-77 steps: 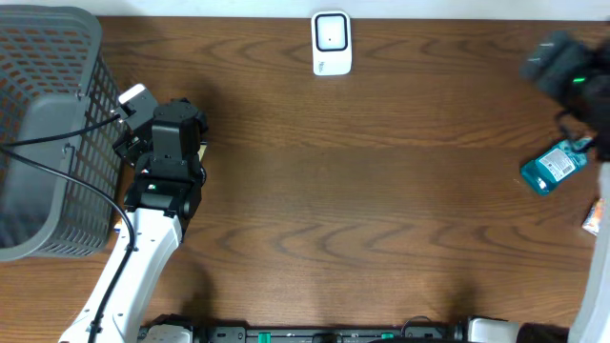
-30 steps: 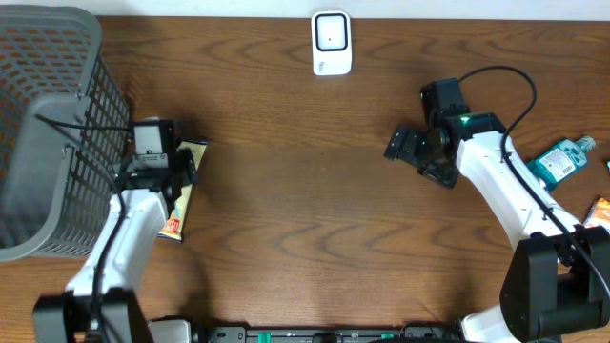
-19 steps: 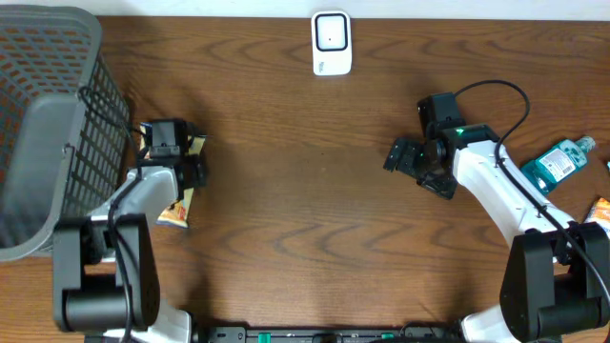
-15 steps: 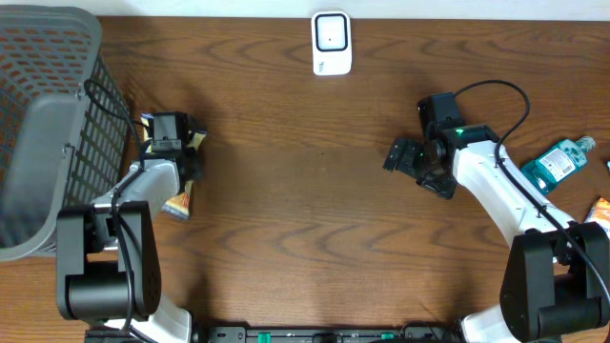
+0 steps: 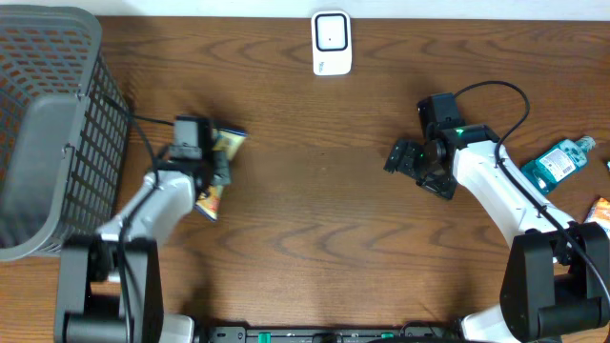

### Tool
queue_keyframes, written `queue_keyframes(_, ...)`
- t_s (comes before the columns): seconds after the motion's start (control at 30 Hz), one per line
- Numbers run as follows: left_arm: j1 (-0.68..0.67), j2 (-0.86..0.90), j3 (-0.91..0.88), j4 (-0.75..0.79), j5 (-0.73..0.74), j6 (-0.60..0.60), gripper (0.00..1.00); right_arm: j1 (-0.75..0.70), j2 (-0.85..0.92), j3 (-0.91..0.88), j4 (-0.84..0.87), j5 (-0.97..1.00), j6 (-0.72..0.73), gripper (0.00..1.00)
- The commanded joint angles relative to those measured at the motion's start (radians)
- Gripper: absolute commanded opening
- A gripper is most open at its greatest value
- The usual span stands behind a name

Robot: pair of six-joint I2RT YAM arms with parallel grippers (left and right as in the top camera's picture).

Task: Scan the item barcode
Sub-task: 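Grasp the white snack bag with the left gripper and carry it right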

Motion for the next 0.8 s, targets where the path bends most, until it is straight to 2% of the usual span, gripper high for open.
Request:
queue_keyframes(0.0,-0.098,-0.133,-0.004,0.003,0.107,-0.006,0.07,0.002,-0.018,-0.006,-0.010,0.003,0.014,0.94)
queue_keyframes(0.13,-0.224,-0.211,-0.004,0.014,0.185,-0.117,0.07,-0.054,-0.023,-0.006,-0.043,0.005,0.022,0.93)
queue_keyframes(0.27,-0.352,-0.180,-0.004,0.080,0.209,-0.130,0.08,-0.164,-0.053,-0.006,-0.108,-0.019,0.036,0.94)
queue_keyframes(0.4,-0.479,-0.096,-0.004,0.214,0.209,-0.142,0.08,-0.255,-0.089,-0.006,-0.164,-0.068,0.010,0.94)
queue_keyframes(0.43,-0.505,-0.072,-0.004,0.243,0.208,-0.141,0.10,-0.270,-0.097,-0.006,-0.179,-0.071,0.006,0.94)
queue_keyframes(0.47,-0.528,-0.050,-0.004,0.269,0.208,-0.142,0.32,-0.281,-0.105,-0.006,-0.191,-0.071,0.006,0.93)
queue_keyframes(0.53,-0.558,-0.016,-0.004,0.311,0.205,-0.141,0.98,-0.293,-0.121,-0.006,-0.210,-0.088,0.005,0.94)
queue_keyframes(0.63,-0.563,-0.023,0.005,0.319,0.205,-0.141,0.98,-0.283,-0.138,-0.006,-0.216,-0.137,-0.021,0.95)
queue_keyframes(0.7,-0.551,-0.057,0.023,0.283,0.196,-0.138,0.98,-0.266,-0.141,-0.006,-0.206,-0.167,-0.049,0.99)
queue_keyframes(0.77,-0.536,-0.108,0.043,0.228,0.167,-0.131,0.98,-0.245,-0.141,-0.006,-0.180,-0.197,-0.092,0.99)
